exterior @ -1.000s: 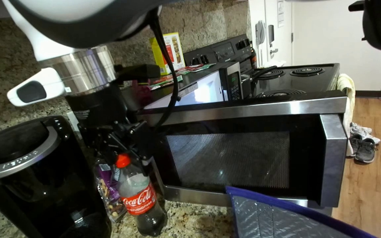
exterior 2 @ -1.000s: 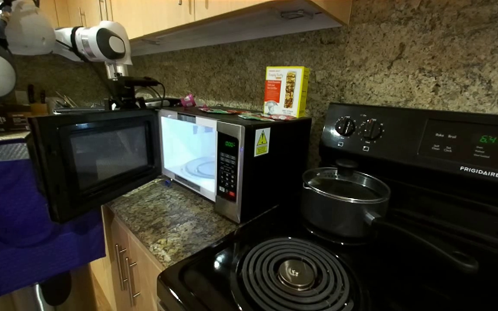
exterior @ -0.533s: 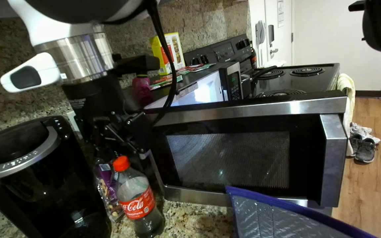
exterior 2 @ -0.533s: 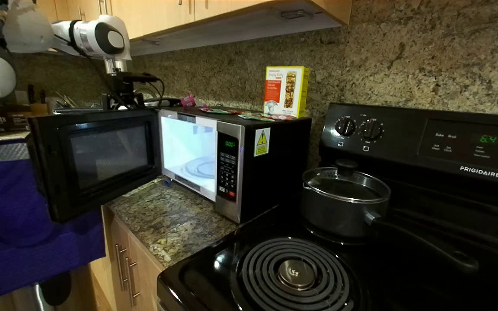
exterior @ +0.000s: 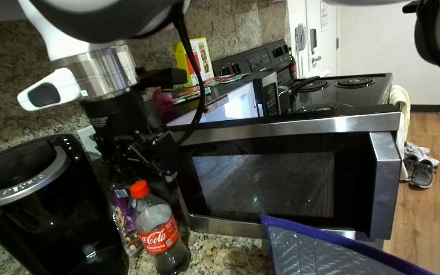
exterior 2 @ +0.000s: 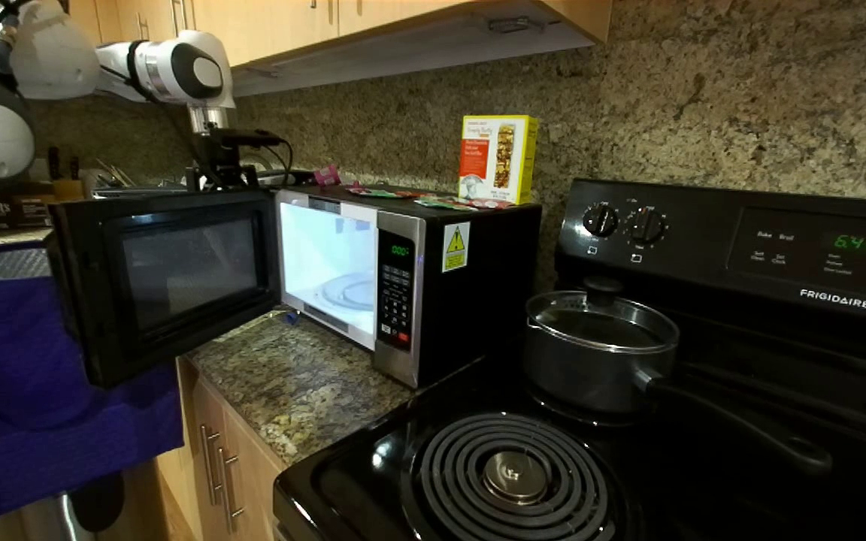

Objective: Put the bottle inside the blue bag

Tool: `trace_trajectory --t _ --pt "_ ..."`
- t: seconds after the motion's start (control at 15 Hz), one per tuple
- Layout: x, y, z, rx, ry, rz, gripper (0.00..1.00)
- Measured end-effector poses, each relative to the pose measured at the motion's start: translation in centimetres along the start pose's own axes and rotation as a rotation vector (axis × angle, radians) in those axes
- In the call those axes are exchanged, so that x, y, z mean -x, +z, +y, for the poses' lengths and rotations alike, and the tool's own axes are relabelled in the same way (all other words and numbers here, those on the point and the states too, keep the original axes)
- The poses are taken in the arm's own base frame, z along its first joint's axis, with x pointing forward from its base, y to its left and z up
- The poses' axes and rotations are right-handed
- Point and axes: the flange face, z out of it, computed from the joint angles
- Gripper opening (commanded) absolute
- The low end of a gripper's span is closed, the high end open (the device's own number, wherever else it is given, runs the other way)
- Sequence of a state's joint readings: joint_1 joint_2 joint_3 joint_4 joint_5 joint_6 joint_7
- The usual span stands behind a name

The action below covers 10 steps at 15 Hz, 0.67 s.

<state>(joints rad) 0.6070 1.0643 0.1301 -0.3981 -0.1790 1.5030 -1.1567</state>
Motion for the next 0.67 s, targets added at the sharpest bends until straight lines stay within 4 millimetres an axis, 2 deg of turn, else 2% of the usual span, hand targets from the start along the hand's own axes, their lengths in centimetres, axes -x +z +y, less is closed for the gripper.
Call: trace_trajectory --t 0.07,0.13,0.2,0.27,0.33,0.4,0.53,0.67 --pt "0.10 0.41 0.11 -0.002 -0.006 -0.001 1.00" --pt "0.16 0.64 0.23 0.000 -0.013 0.000 0.75" --pt "0.18 0.72 0.29 0.003 -0.020 0.001 0.74" --pt "0.18 0.69 0.32 0.006 -0.030 0.003 0.67" --pt "0.19 0.60 0.36 0.010 -0.038 0.005 0.91" --pt "0.14 0.50 0.50 0.022 -0.044 0.010 0.92" --pt "0.10 0.49 0.71 0.038 -0.045 0.019 1.00" --pt "0.02 0.57 0.83 0.046 -0.045 0.025 1.00"
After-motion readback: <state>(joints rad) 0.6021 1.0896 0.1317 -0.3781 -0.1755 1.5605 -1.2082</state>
